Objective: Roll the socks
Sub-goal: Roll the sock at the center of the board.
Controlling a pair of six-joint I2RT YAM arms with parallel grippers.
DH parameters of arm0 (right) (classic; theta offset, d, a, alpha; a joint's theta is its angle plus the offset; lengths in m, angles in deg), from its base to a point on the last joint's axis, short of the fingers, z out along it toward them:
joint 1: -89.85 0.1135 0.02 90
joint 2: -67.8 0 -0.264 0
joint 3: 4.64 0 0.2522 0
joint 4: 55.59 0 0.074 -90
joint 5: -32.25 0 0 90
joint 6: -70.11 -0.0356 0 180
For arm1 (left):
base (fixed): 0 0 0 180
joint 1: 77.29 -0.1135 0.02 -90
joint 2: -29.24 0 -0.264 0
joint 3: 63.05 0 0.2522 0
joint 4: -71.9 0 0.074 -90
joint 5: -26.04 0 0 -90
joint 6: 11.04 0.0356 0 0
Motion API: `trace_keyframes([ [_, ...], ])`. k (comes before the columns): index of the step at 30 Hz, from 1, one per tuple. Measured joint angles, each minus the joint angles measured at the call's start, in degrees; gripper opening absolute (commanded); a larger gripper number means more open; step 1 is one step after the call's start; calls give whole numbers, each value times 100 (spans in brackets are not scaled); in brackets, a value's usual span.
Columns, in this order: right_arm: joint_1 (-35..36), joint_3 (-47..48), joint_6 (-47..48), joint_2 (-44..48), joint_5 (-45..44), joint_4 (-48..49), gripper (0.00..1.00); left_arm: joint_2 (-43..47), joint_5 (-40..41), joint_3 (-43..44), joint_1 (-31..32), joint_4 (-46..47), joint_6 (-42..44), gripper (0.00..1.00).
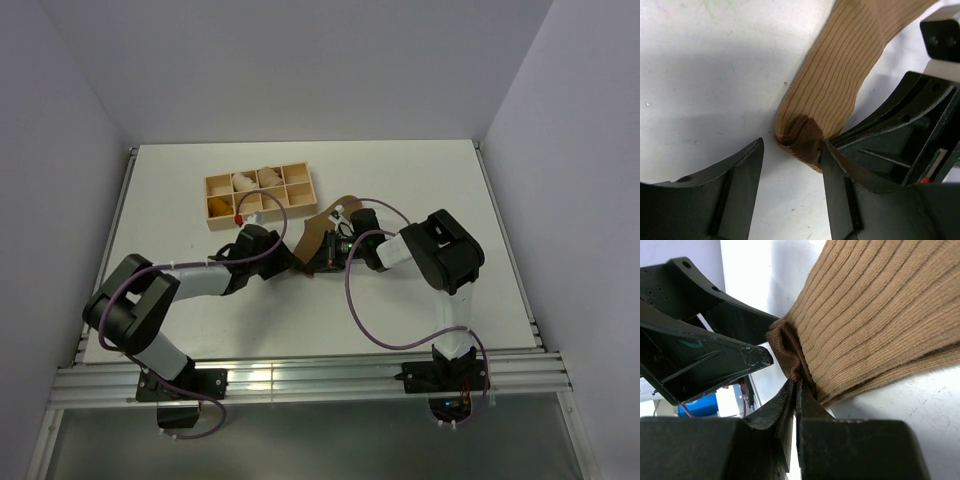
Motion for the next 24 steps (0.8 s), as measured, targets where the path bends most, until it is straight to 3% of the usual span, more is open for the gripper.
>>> trace_keyframes([
  [14,0,-7,-417,-103,9,192,3,-74,94,-28,142,-33,-927,47],
  [24,0,-35,-518,-160,50,354,3,-68,328,-271,142,345,-1523,47],
])
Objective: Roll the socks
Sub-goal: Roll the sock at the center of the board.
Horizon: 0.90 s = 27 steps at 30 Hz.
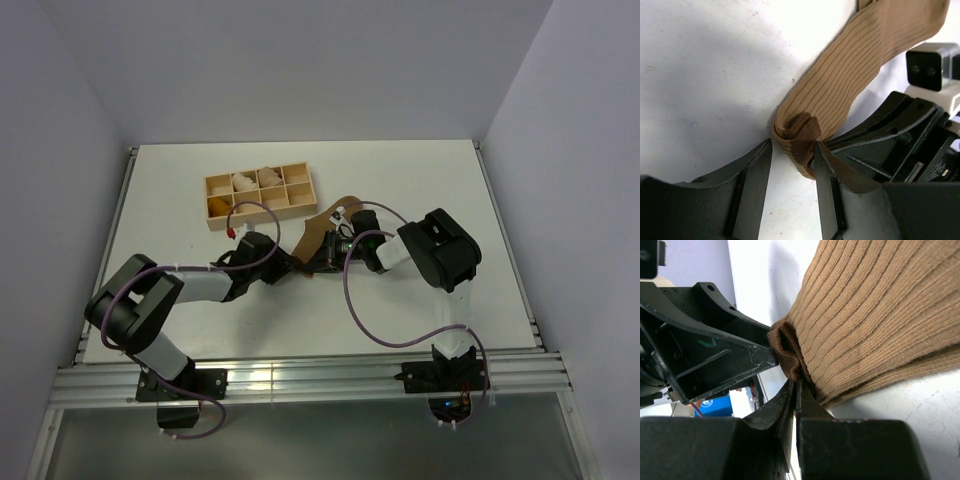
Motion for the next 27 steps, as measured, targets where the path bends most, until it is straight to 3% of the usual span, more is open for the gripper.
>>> trace_keyframes([
  [7,0,-70,-42,-2,-4,151,3,11,85,-289,-35,490,-402,46],
  [27,-17,-76,-236,-94,46,345,4,-190,116,-417,-138,1032,-551,38],
])
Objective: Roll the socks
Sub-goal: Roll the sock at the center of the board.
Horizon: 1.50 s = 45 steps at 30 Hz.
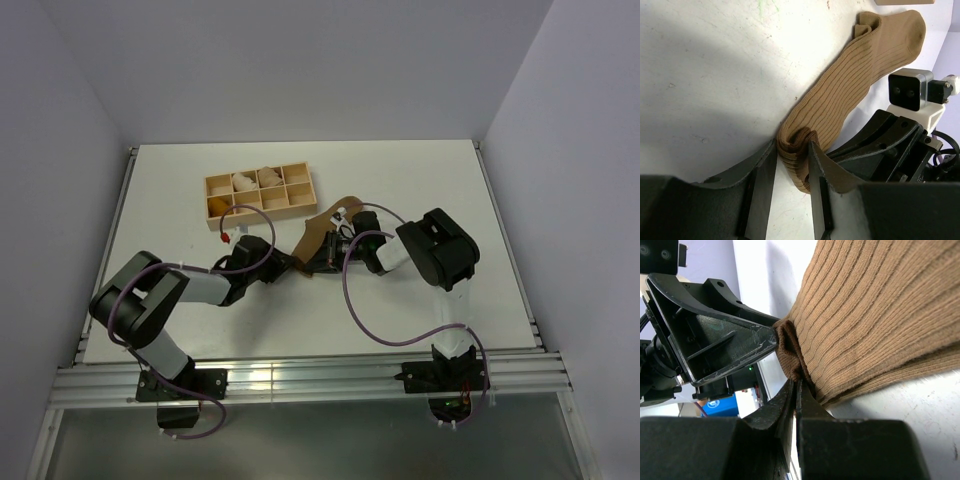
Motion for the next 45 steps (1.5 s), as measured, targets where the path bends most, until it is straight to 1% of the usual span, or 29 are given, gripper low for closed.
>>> trace_keyframes([
  [5,-4,-7,-39,-9,4,31,4,-76,-31,-9,-4,76,-24,27],
  [6,-4,-9,-39,-9,2,31,5,-83,-35,-9,-4,79,-24,20],
  [8,-4,-13,-39,-9,0,35,6,-92,-33,-9,-4,59,-28,14],
  [11,-4,-37,-28,-4,-22,52,15,-92,-33,-4,-4,48,-2,4],
  [12,-4,-44,-22,0,-31,57,21,-92,-33,0,-4,39,0,0],
  [14,-4,-68,22,66,-61,20,27,-92,-31,15,-4,9,9,0],
  [15,-4,-72,66,120,-103,-24,32,-92,-28,28,-4,-13,22,1],
  [18,9,-103,317,393,-295,-295,40,-74,-17,85,-4,-133,70,0],
  [20,4,-195,542,649,-516,-509,43,-50,9,157,-4,-291,149,0],
  [21,4,-262,671,811,-649,-640,47,-37,24,203,-2,-391,192,0],
  [23,9,-424,988,1169,-903,-940,50,-13,57,343,-2,-673,332,0],
  [26,92,-590,1659,1928,-1530,-1578,56,13,105,562,-2,-1119,557,0],
  [29,439,-579,2562,2739,-2406,-2116,62,39,127,739,-4,-1484,776,0],
  [31,881,-529,3195,3117,-3053,-2367,63,59,136,841,-4,-1722,901,0],
  [33,1355,-505,3724,3285,-3620,-2455,63,70,133,953,-4,-1974,1014,0],
  [38,2529,-507,5016,3230,-5069,-2594,63,79,81,1126,-33,-2356,1237,0],
  [41,2970,-507,5545,3069,-5661,-2505,63,81,13,1189,-70,-2520,1346,0],
  [45,3257,-492,6116,2719,-6253,-2422,63,85,-96,1248,-129,-2664,1467,0],
])
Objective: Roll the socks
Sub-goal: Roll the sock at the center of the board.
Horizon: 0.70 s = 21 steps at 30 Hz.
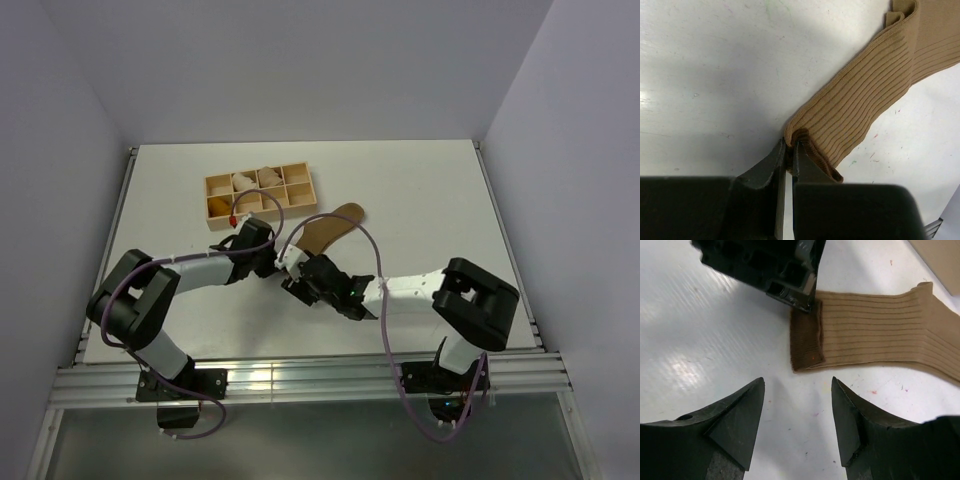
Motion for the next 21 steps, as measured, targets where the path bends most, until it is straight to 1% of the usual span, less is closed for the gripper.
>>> trace_keyframes([
  [6,232,280,590,-669,-608,70,63,4,-107,96,-42,-227,162,0],
  [14,549,354,1191,-957,-1241,396,61,7,-142,140,-48,-330,236,0],
  [21,765,450,1569,-1200,-1475,535,57,7,-190,144,-52,-348,243,0],
])
